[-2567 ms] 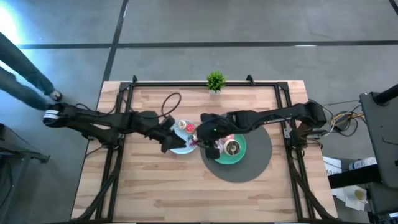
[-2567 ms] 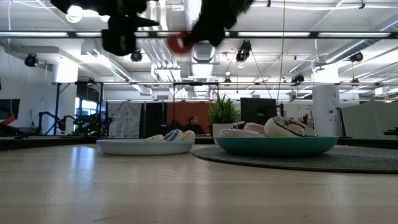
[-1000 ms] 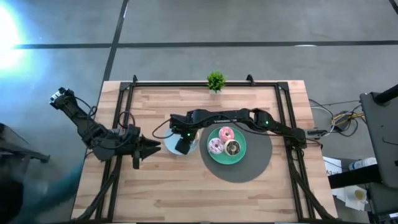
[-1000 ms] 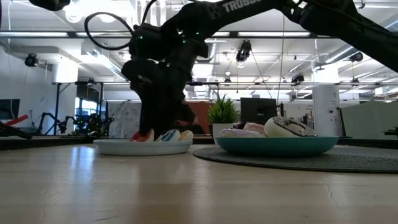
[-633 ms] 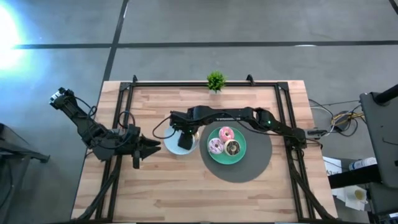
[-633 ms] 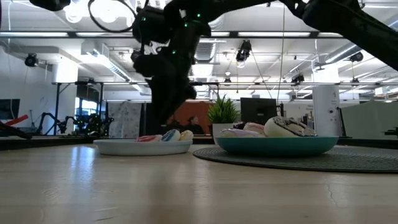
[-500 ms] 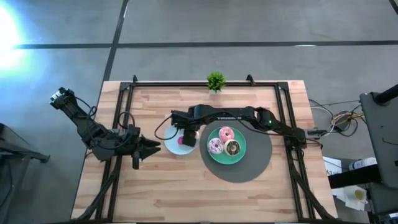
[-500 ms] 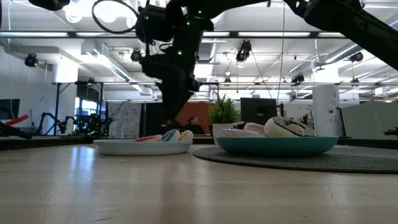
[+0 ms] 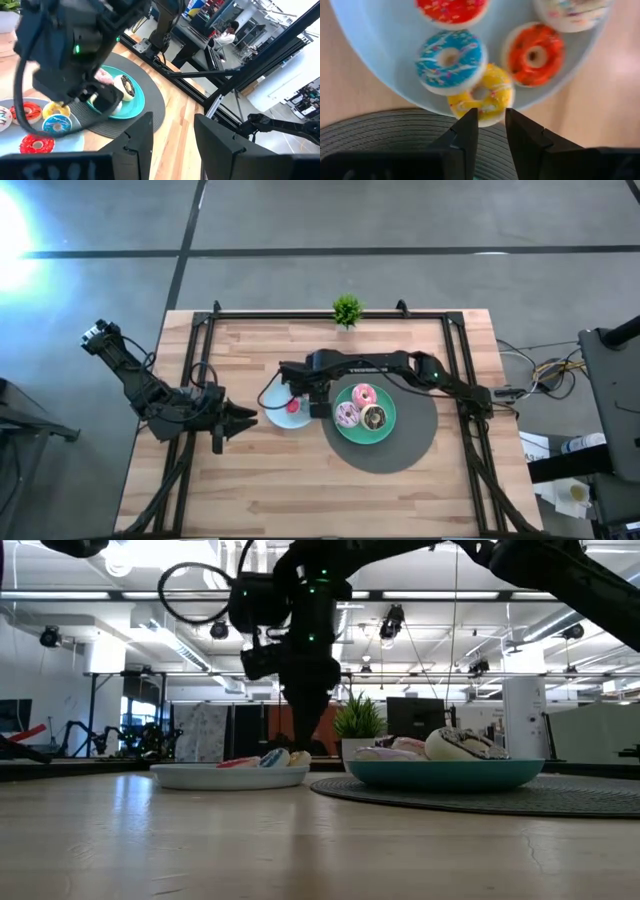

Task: Pick & Place donuts
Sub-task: Adjust the small yellow donut on the light blue plate to align the position, then adjust the small red donut on the light blue plate to maximize to space

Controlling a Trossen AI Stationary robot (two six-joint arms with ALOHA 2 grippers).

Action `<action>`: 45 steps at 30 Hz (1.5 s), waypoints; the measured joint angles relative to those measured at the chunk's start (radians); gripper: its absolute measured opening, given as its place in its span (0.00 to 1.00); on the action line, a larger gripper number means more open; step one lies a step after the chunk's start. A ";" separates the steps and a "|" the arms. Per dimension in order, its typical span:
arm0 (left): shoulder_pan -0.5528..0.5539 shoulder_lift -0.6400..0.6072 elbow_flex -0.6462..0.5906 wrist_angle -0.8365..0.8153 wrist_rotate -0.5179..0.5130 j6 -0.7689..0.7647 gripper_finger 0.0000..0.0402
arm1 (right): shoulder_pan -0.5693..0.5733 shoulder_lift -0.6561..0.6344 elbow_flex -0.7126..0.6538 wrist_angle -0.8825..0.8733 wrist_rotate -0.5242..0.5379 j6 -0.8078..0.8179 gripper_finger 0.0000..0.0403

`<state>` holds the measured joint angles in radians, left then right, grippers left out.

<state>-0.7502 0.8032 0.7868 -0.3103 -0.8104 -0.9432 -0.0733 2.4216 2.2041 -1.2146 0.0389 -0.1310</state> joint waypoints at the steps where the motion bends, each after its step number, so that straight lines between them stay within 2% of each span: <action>1: 0.000 0.000 0.000 0.000 0.000 0.000 0.29 | 0.007 0.001 -0.006 0.004 -0.006 -0.001 0.23; 14: 0.000 -0.001 0.000 -0.016 -0.003 -0.002 0.29 | 0.086 0.000 -0.042 0.107 -0.068 -0.004 0.25; 21: 0.000 0.000 0.000 -0.016 -0.003 -0.011 0.29 | 0.080 -0.005 -0.038 0.086 0.051 -0.008 0.24; 31: -0.007 0.013 -0.002 -0.026 0.003 -0.030 0.29 | 0.074 -0.076 -0.033 0.082 0.059 -0.015 0.28; 35: -0.008 0.027 -0.006 -0.119 0.025 -0.097 0.29 | 0.075 -0.130 -0.052 0.092 0.059 -0.054 0.28; 40: -0.008 0.090 -0.009 -0.349 0.073 -0.310 0.29 | 0.075 -0.244 -0.166 0.143 0.067 -0.043 0.27; 45: 0.001 0.135 -0.009 -0.335 0.090 -0.296 0.29 | 0.073 -0.428 -0.395 0.275 0.068 0.009 0.27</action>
<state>-0.7490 0.9384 0.7782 -0.6453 -0.7207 -1.2394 -0.0002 1.9936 1.8089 -0.9394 0.1066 -0.1222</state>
